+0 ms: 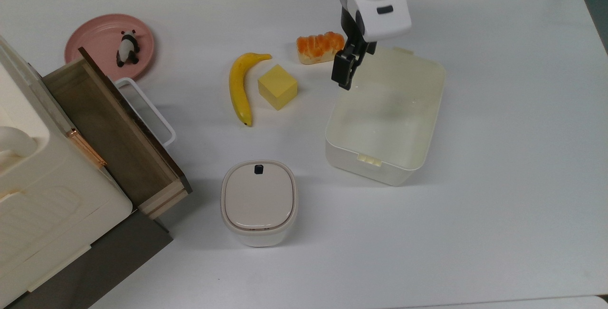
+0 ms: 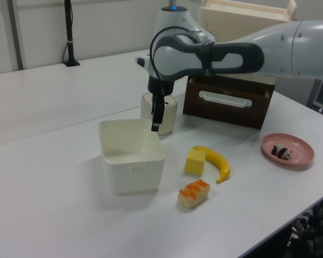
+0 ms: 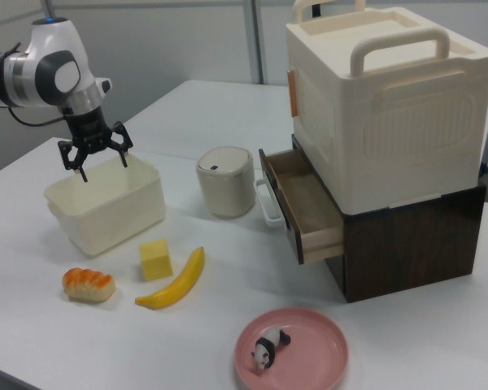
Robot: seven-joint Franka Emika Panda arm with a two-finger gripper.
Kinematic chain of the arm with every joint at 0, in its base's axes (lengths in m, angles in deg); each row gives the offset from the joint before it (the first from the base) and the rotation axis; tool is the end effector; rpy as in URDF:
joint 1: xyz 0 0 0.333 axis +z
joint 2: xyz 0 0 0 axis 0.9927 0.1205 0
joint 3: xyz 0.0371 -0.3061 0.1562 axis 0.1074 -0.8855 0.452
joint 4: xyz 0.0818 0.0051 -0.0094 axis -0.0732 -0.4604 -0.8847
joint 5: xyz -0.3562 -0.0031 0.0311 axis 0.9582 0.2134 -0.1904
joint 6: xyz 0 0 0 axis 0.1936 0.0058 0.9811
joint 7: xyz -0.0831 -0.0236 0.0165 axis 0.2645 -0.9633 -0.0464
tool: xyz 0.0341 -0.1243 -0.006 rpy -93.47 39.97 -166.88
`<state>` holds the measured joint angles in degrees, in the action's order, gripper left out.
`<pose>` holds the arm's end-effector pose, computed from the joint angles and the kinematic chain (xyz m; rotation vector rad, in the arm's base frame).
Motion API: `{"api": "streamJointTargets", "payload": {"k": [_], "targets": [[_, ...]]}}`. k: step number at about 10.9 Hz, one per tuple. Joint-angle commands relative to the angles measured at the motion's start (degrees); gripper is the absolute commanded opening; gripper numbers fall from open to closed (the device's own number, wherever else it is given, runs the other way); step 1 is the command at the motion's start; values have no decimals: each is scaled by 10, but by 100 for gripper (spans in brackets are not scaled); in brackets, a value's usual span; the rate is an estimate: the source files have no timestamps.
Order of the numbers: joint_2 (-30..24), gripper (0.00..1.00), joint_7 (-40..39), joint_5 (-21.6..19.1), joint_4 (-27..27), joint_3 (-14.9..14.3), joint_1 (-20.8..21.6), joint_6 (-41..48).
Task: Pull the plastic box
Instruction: 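Lower the open gripper inside the box just past its rim, then drag the box by its inner wall toward the banana and butter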
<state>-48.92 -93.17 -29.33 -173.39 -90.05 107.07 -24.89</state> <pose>0.5896 0.1861 0.5007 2.7181 1.5268 0.1109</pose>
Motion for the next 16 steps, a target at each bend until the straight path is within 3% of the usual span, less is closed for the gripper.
{"api": "streamJointTargets", "payload": {"k": [1, 9, 16], "targets": [[10, 100, -11, 12, -5, -9, 22, -28], [50, 100, -48, 38, -7, -9, 26, -32], [55, 100, -67, 56, -21, -9, 19, -28]]}}
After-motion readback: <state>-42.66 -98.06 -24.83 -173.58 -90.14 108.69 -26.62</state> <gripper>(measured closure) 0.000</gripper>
